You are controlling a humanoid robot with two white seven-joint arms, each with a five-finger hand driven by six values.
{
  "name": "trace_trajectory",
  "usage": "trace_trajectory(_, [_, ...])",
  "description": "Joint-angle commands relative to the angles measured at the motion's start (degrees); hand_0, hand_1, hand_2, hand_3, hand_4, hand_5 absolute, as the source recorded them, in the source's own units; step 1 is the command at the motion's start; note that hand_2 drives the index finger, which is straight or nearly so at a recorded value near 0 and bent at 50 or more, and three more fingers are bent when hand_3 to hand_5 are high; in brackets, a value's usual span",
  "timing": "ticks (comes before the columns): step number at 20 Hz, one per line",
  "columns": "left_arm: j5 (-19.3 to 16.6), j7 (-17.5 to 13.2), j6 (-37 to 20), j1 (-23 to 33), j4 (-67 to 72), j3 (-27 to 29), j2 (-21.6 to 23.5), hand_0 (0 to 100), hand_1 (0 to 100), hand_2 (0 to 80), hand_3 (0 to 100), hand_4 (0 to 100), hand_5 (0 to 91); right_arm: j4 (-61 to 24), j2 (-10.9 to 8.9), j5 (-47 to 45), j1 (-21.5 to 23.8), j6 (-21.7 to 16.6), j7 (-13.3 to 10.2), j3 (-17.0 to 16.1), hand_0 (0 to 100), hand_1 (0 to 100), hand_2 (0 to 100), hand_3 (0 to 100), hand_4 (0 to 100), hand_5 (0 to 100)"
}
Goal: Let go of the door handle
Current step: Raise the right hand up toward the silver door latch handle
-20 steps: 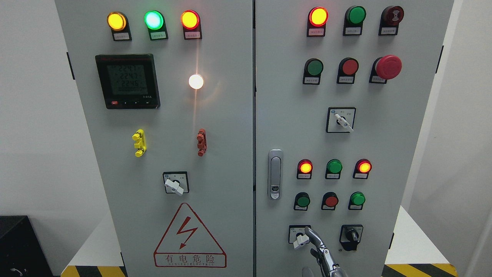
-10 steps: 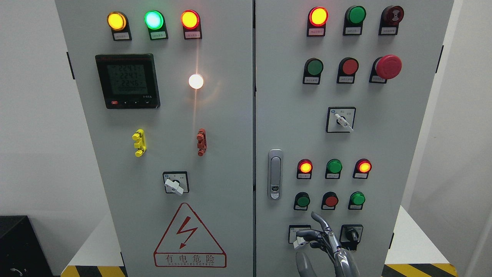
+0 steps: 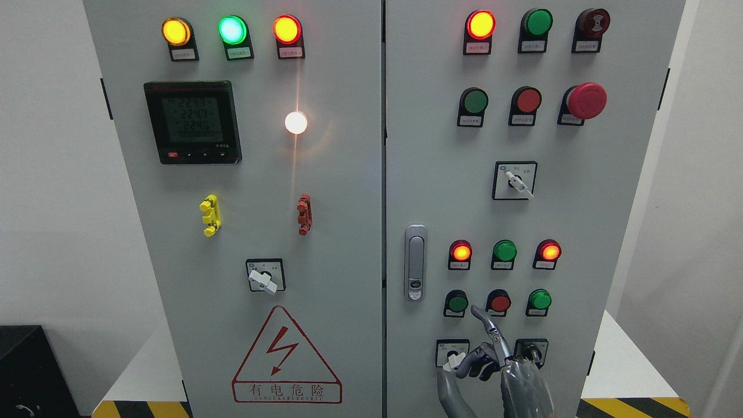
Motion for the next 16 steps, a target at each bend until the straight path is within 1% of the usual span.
trace_trajectory(1, [-0.02,0.01,0.01,-1.49,1.67,0.00,0.00,12,56,0.0,0,0,0.0,4.36,0.05,12.48,-2.08,-0.56,-0.20,-0.34,39,29,5,100,100,100])
trace_trajectory(2, [-0.02,0.01,0.01,-1.49,1.67,0.00,0.00,12,56,0.0,0,0,0.0,4.88,-0.03,14.24,-2.61,-0.56,-0.55,-0.34,40,29,5,100,100,100])
trace_trajectory(5, [-0.02,0.01,0.01,-1.49,1.67,0.00,0.00,12,56,0.0,0,0,0.0,6.29,-0.12,20.65,-3.84,-0.64,-3.44,-0.17,40,28,5,100,100,100])
trace_trajectory(8, [-0.02,0.01,0.01,-1.49,1.67,0.00,0.00,12,56,0.0,0,0,0.0,6.73,-0.04,25.32,-3.93,-0.56,-4.33,0.18,39,28,5,100,100,100])
trace_trajectory(11, [-0.02,0.01,0.01,-1.49,1.67,0.00,0.00,12,56,0.0,0,0,0.0,7.43,-0.12,28.75,-4.72,-0.56,-6.61,0.71,38,27,4,100,100,100])
trace_trajectory(14, [-0.02,0.01,0.01,-1.58,1.67,0.00,0.00,12,56,0.0,0,0,0.0,7.87,-0.04,33.75,-5.95,-0.47,-8.02,1.06,37,26,4,100,100,100])
trace_trajectory(15, [-0.02,0.01,0.01,-1.49,1.67,0.00,0.00,12,56,0.0,0,0,0.0,8.05,-0.04,35.16,-5.95,-0.47,-8.28,1.33,37,26,3,100,100,100])
trace_trajectory(16, [-0.02,0.01,0.01,-1.49,1.67,0.00,0.00,12,56,0.0,0,0,0.0,8.05,-0.04,35.78,-5.95,-0.29,-8.37,2.29,36,26,3,100,100,100])
